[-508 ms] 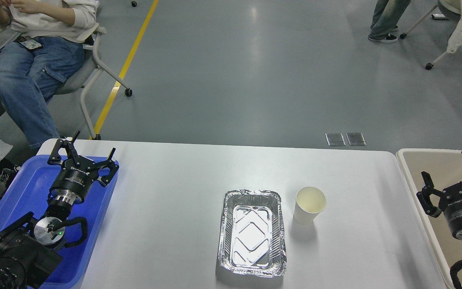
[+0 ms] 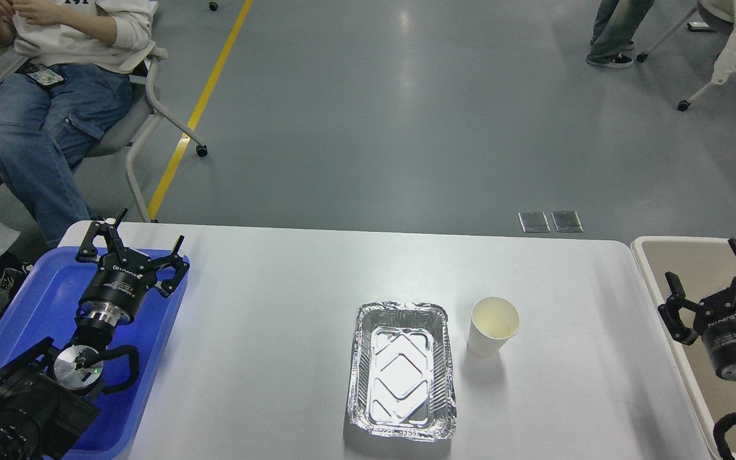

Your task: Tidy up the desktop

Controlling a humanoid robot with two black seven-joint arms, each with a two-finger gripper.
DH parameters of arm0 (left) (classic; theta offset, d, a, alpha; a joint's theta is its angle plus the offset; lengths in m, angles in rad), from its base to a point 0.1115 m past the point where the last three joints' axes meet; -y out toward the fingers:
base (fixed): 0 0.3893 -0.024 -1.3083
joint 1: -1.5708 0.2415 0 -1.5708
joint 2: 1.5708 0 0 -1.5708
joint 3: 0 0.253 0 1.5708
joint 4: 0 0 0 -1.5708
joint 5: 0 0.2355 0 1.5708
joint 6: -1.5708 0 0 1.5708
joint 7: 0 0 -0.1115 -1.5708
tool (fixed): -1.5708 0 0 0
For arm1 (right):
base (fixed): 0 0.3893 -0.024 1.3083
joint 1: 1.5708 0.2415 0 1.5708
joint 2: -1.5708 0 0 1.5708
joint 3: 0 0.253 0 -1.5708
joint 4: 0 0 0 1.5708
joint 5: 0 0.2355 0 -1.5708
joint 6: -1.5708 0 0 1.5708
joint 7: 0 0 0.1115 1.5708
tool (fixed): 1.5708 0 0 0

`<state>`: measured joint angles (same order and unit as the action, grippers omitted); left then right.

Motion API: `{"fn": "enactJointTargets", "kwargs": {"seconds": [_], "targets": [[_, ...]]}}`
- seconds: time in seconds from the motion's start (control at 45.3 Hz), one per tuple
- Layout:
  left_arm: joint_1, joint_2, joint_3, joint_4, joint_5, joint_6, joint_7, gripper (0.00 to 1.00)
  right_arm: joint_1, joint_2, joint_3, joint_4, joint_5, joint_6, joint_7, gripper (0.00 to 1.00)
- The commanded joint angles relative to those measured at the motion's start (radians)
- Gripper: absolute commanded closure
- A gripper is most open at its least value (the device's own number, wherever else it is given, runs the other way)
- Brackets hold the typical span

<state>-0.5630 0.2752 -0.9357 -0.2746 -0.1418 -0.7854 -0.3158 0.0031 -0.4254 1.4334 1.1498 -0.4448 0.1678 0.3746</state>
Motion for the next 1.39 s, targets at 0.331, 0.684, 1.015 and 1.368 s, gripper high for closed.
{"fn": "enactJointTargets", "kwargs": {"seconds": [0.331,0.684,1.015,1.368], "targets": [[0.0,-0.001,0.0,0.0,0.001,0.0,0.0,0.0,0.005,-0.056,-0.007,0.021,-0.002,-0.025,-0.026,0.0],[0.0,-0.001,0.0,0.0,0.001,0.0,0.0,0.0,-0.006,-0.133,-0.094,0.143,-0.017,-0.093,-0.042,0.0],[0.0,-0.001,0.0,0.0,0.001,0.0,0.0,0.0,-0.041,-0.276,-0.169,0.292,-0.337,-0.195,-0.036,0.0],[-0.002,-0.001,0.0,0.0,0.002,0.0,0.0,0.0,0.055,-0.332,-0.336,0.312,-0.672,-0.298,-0.051,0.0]]}}
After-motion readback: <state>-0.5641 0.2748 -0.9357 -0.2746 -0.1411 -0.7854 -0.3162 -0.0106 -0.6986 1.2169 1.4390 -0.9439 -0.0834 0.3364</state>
